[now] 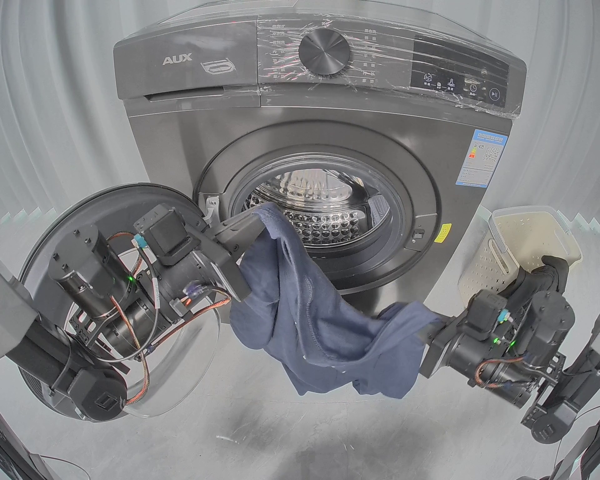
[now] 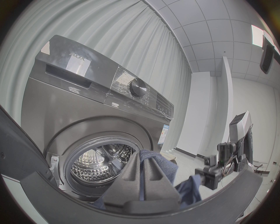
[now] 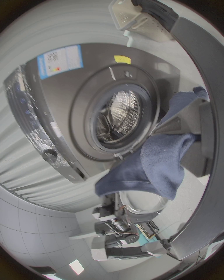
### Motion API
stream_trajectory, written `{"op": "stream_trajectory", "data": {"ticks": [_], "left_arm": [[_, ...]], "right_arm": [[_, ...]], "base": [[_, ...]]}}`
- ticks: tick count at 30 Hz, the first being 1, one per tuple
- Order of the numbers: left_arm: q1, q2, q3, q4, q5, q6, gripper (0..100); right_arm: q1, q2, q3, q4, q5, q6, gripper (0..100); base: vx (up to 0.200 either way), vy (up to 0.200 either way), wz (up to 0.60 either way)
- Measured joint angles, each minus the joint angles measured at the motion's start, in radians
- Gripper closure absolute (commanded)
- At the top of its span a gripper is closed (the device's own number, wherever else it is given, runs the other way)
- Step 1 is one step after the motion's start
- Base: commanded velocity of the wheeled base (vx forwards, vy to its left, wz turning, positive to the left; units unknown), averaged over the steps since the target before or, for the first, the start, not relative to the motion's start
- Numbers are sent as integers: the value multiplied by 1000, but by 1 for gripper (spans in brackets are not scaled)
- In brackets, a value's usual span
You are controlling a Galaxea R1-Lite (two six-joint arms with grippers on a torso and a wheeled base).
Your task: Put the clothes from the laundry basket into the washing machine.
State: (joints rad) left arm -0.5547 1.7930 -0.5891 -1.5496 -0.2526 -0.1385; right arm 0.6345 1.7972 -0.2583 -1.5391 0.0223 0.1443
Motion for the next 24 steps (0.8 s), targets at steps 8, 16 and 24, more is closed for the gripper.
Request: {"op": "stream_trajectory", "data": {"ticks": [8,16,24], "left_arm": [[-11,-3,-1,-1,1,1,100],[-15,-4,-3,-1,0,3,100],[-16,-7,-4,-1,0,3,100]], "right_arm": [[110,131,13,0,-4,5,0],[172,234,95,0,-6,7,0],[181,289,121,1,-2,7,0]], "base": [[0,0,0],[0,0,0],[0,0,0]]}}
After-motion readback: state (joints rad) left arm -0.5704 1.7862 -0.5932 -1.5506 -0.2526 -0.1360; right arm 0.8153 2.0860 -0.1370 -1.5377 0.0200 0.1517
